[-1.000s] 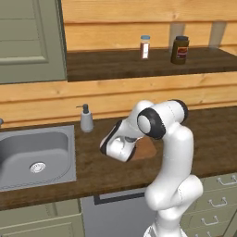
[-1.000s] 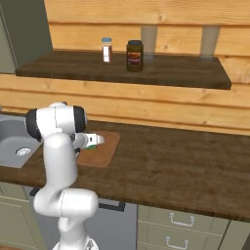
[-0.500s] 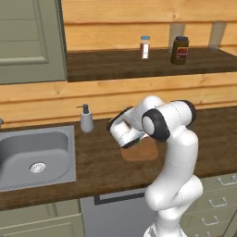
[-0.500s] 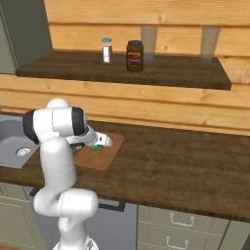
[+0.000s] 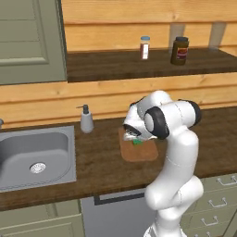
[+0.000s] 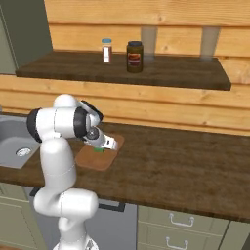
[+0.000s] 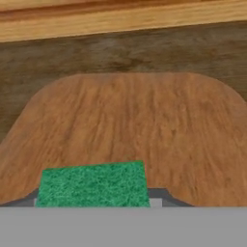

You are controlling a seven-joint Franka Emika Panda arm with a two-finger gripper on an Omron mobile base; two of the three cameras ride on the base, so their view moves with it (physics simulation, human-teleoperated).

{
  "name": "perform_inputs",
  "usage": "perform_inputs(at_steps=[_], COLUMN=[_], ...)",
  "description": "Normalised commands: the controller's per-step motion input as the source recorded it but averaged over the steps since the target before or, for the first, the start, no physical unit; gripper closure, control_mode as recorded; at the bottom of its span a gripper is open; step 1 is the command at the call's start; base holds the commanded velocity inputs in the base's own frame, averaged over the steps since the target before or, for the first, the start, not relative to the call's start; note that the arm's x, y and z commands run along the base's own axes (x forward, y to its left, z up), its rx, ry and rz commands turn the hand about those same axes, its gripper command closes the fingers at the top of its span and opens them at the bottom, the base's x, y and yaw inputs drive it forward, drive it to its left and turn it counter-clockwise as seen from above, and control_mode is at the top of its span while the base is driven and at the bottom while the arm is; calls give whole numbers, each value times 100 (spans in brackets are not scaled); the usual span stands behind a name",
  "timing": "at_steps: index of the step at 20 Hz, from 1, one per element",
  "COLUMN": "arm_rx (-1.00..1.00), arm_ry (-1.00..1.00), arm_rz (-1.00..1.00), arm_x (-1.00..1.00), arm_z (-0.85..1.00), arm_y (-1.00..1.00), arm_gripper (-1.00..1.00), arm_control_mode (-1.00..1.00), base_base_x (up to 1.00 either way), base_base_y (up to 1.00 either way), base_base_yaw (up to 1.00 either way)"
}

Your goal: Pick up the sponge from the counter and clean the cutting board by briefly scrubbing or pressing down on the cutting board. Once finished, release the sponge.

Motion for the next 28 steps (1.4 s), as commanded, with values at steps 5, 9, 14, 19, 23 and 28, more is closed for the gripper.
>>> perform_inputs(at_steps=[5,9,14,19,23,28], arm_rx=[0,3,8,9,17,37], arm_ry=[55,45,36,35,32,28], arm_rz=[-38,-37,-38,-38,-38,-35], arm_x=[10,1,0,0,0,-6], arm_z=[-5,0,0,0,11,50], arm_y=[-100,-100,-100,-100,-100,-62], arm_gripper=[100,100,100,100,100,100], arm_control_mode=[-100,-100,-100,-100,-100,-100], base_base_x=[0,0,0,0,0,0], base_base_y=[0,0,0,0,0,0], base_base_yaw=[0,0,0,0,0,0])
